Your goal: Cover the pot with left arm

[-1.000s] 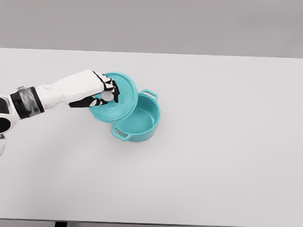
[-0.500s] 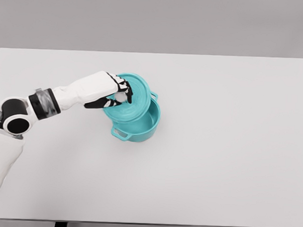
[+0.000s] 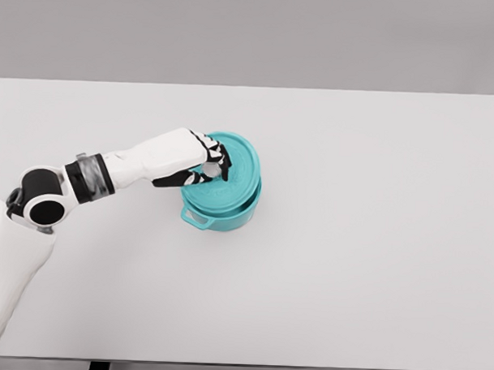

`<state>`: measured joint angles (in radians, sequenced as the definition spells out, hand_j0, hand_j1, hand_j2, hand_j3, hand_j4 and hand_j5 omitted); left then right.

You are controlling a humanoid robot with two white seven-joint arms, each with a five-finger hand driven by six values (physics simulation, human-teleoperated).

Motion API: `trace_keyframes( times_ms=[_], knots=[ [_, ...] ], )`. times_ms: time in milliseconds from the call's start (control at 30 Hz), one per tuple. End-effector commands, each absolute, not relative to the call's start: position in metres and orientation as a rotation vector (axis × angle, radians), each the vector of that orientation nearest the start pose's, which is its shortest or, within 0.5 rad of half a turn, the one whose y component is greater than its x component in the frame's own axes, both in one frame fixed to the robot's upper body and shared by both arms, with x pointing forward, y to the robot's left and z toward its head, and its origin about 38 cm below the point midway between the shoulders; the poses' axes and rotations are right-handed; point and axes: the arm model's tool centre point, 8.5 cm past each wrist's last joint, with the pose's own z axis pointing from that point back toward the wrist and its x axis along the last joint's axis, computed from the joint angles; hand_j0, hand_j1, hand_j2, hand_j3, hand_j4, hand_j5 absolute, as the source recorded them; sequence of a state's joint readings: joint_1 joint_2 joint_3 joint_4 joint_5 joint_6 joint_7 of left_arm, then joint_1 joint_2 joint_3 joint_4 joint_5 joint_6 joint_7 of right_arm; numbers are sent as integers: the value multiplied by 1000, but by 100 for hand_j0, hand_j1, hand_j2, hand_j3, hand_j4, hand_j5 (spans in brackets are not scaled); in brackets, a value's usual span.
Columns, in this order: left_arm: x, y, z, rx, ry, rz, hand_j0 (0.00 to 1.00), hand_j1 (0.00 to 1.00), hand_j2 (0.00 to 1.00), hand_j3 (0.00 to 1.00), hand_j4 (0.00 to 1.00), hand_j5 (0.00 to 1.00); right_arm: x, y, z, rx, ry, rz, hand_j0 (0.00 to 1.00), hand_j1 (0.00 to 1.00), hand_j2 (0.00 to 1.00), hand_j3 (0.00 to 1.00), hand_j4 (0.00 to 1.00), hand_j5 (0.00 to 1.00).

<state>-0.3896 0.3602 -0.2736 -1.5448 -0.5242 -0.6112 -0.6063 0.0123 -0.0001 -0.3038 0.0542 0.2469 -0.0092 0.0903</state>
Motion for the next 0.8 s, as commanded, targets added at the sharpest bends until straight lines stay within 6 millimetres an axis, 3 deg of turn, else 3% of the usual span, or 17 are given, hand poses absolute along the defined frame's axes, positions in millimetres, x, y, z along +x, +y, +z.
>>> trace_keyframes(
  times_ms=[0, 200, 433, 767],
  knots=[
    [412, 193, 180, 226, -1775, -1836, 45, 45, 45, 45, 45, 45, -24, -258, -261, 17, 49, -62, 100, 100, 100, 100, 100, 100],
    [412, 194, 179, 225, -1771, -1836, 47, 47, 47, 47, 47, 47, -24, -258, -261, 17, 49, -62, 100, 100, 100, 100, 100, 100],
    [411, 196, 180, 232, -1768, -1842, 66, 66, 66, 66, 66, 66, -25, -258, -261, 18, 51, -62, 100, 100, 100, 100, 100, 100],
    [409, 194, 183, 233, -1779, -1846, 67, 67, 67, 67, 67, 67, -24, -258, -261, 17, 49, -62, 100, 100, 100, 100, 100, 100]
  ],
)
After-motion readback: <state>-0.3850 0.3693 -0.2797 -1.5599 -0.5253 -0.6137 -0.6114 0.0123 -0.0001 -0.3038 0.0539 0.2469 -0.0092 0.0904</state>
